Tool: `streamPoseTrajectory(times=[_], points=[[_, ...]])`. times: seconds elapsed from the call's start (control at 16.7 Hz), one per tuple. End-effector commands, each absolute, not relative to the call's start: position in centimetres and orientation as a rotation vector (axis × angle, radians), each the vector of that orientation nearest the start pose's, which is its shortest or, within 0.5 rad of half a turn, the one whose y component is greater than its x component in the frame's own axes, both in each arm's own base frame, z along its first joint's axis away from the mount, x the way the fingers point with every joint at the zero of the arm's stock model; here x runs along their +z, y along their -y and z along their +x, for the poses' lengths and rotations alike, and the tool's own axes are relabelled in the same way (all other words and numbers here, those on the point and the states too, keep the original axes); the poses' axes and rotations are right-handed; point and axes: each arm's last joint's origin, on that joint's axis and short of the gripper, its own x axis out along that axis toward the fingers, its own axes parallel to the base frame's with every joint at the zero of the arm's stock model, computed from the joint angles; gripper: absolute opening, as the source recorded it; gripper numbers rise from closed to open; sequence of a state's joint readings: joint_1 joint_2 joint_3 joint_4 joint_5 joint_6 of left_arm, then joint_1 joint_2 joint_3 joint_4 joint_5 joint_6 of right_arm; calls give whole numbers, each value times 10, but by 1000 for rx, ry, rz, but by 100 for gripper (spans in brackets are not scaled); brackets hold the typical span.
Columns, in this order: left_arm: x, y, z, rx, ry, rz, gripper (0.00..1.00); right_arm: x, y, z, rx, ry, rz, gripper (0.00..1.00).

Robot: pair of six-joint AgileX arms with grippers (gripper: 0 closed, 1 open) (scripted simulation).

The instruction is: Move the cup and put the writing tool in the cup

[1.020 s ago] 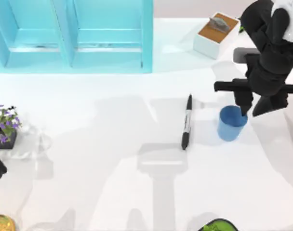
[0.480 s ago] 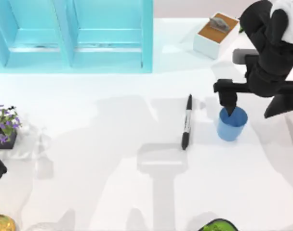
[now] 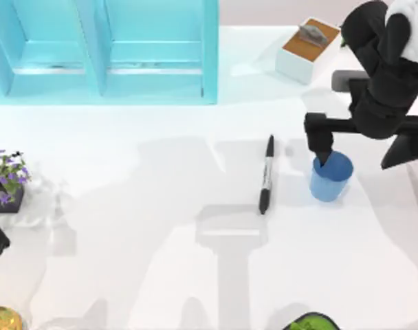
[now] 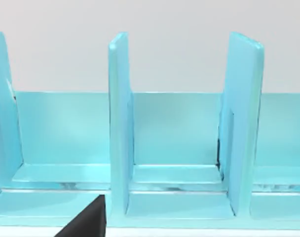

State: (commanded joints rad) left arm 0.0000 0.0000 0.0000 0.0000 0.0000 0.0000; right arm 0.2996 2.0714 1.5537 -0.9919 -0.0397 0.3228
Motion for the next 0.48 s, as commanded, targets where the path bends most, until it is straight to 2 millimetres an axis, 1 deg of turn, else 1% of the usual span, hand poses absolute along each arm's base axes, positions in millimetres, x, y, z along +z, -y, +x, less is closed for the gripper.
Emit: streamPoseTrajectory(times=[0.12, 0.24, 0.36, 0.48], points=[[160, 1, 106, 0, 0, 0, 100, 170, -125, 384, 34, -1528, 54, 100], [160, 1, 106, 0, 0, 0, 100, 187, -127, 389, 34, -1532, 51, 100], [160, 1, 106, 0, 0, 0, 100, 214, -129, 393, 34, -1535, 49, 100], [160, 1, 106, 0, 0, 0, 100, 250, -129, 394, 34, -1534, 51, 100]])
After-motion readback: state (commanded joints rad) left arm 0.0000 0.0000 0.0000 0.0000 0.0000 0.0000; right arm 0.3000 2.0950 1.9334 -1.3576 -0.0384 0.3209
